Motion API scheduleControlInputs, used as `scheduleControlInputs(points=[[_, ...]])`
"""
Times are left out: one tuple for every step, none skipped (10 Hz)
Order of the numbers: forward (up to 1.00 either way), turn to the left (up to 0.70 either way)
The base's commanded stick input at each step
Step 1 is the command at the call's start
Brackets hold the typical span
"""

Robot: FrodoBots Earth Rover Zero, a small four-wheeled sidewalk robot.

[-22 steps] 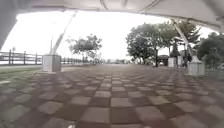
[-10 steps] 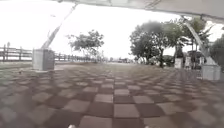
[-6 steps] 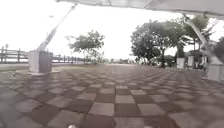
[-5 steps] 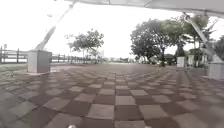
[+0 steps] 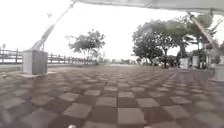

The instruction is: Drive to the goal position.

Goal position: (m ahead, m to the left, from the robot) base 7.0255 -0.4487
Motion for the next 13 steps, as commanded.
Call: scheduleControlInputs(points=[[0.85, 0.00], [0.85, 0.00], [0.85, 0.00], [0.85, 0.00], [0.85, 0.00], [0.85, 0.00], [0.85, 0.00], [0.85, 0.00], [0.85, 0.00], [0.85, 0.00], [0.85, 0.00], [0.85, 0.00], [0.85, 0.00]])
